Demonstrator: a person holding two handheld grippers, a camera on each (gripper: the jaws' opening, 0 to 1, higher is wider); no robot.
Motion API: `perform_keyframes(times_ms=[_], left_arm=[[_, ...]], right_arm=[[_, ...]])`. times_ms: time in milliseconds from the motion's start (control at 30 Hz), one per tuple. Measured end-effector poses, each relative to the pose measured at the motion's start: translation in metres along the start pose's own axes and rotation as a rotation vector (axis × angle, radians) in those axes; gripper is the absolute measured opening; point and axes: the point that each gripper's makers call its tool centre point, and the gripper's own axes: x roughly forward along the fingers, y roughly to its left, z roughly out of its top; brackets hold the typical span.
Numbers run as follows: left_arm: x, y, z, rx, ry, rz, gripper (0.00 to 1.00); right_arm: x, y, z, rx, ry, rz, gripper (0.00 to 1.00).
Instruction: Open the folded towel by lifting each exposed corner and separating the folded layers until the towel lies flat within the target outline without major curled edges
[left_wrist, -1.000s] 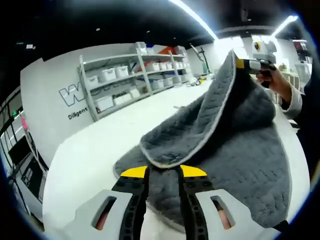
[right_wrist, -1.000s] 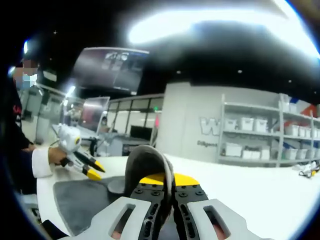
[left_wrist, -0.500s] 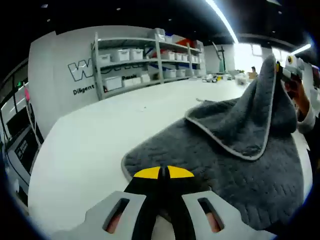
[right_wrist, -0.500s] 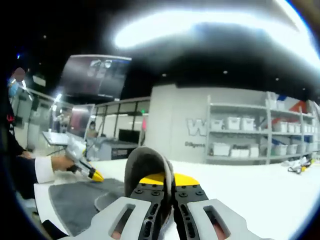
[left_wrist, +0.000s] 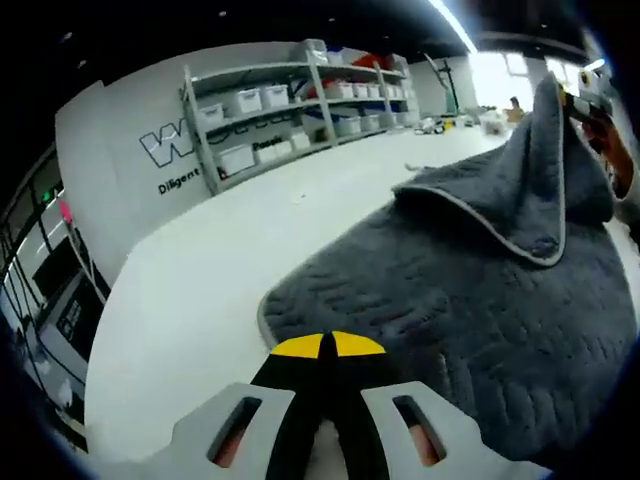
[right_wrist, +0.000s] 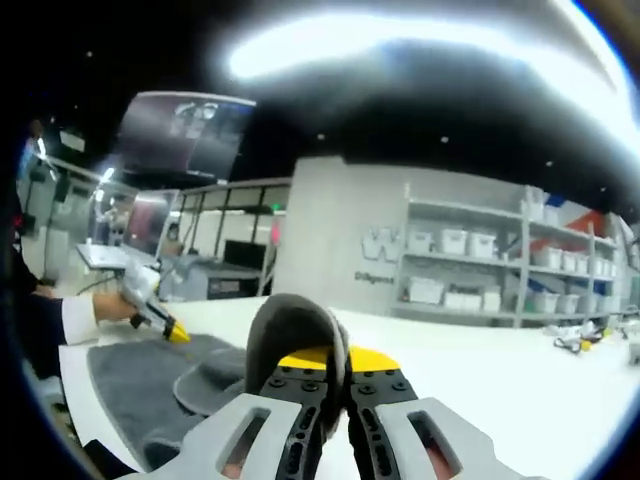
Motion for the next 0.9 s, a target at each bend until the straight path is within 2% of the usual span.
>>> perform_keyframes(times_ms=[367,600,700,900], left_arm=[[0.002,0.0,0.0,0.021,-0.016,0.024,0.0],[-0.001,-0.001,0.0,0.056,-0.016,0.05,0.0],[-0.003,-0.002,0.0,0.056,-0.023,0.04,0.0],[-0.007,-0.003,0.001,0.094,-0.044,0.037,0.01]], right_arm=[[-0.022,-0.044,-0.016,0.04,0.022,-0.105,0.0],[-0.038,-0.083,-0.032,0.098,0.06,-0.193,0.0],[-0.049,-0.104,-0.041,0.137,0.077,-0.242,0.0],[-0.063,-0.127,-0.052,0.172,0.102,-0.283,0.0]])
